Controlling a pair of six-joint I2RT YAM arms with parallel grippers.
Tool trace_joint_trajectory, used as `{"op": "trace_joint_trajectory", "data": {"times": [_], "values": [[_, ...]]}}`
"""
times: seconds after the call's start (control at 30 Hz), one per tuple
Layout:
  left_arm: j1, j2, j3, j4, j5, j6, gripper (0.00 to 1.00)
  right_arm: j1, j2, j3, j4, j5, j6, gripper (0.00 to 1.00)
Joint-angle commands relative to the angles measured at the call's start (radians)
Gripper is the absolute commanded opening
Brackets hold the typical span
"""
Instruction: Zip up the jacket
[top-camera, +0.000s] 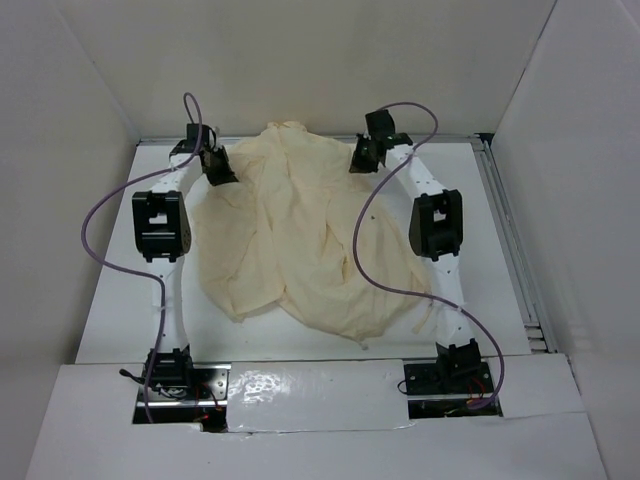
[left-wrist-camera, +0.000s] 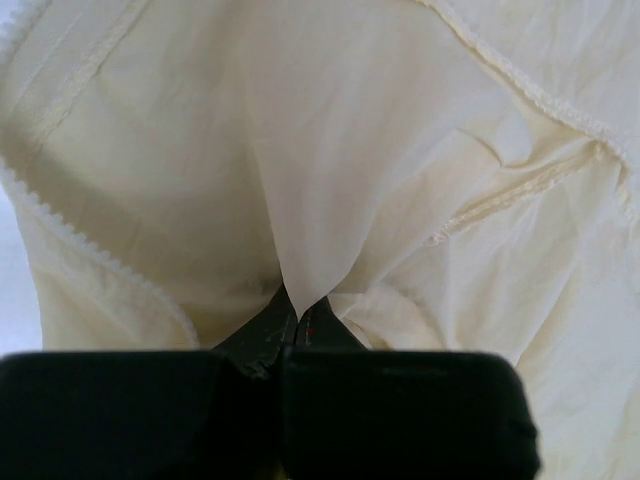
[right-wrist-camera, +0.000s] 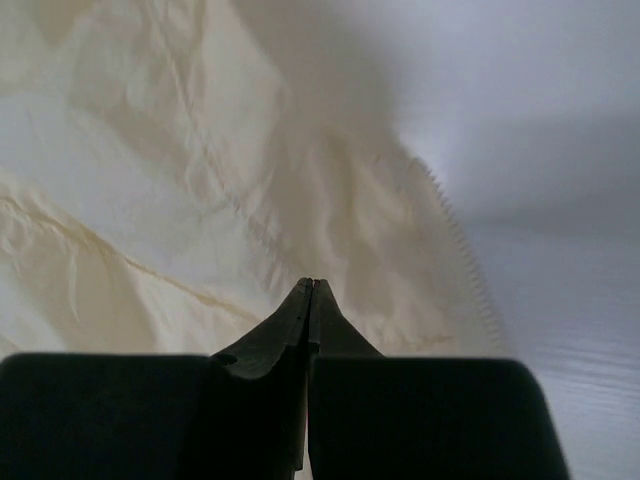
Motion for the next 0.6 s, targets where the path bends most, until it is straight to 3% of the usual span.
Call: {"op": "trace_joint_trajectory", "data": {"times": [0.0,0.07,0.13,0.2,0.23,0.27,0.3,0.33,0.4,0.43,0.57], "values": [[-0.022,0.078,0.172,0.029,0.076,0.008,0.0,-0.062,0.002,0.073,0.135,0.021,0.067,0.0],[-0.022,0.101,0.206,0.023,0.074,-0.003,0.0,-0.084,0.019,0.122,0.142,0.03,0.07,0.0],[-0.019,0.074,0.221,0.017,0.068,-0.011,0.41,-0.116,0.016,0.146,0.136,-0.003,0.069,0.0],[-0.019,0.022,0.154,0.023,0.025,-0.009,0.92,-0.128,-0.035,0.112,0.128,-0.043,0.046,0.0],[-0.019,-0.049,0.123,0.035,0.002,-0.006,0.99,-0.127,-0.059,0.047,0.126,-0.05,0.011,0.0],[-0.019,-0.089,0.088,0.055,-0.017,-0.006,0.99,-0.121,-0.126,0.005,0.126,-0.042,-0.011,0.09],[-0.018,-0.127,0.023,0.063,-0.06,-0.005,0.99,-0.101,-0.16,-0.079,0.122,-0.027,-0.031,0.35],[-0.019,-0.193,0.002,0.062,-0.08,-0.003,0.99,-0.089,-0.191,-0.118,0.117,-0.008,-0.057,0.55],[-0.022,-0.245,-0.027,-0.001,-0.134,-0.015,0.99,-0.064,-0.286,-0.217,0.094,0.059,-0.068,0.79],[-0.024,-0.291,-0.035,-0.033,-0.152,-0.026,0.99,-0.04,-0.314,-0.254,0.085,0.084,-0.066,0.99],[-0.074,-0.391,-0.145,-0.139,-0.236,-0.103,0.99,0.005,-0.49,-0.449,0.07,0.24,0.015,1.0]]}}
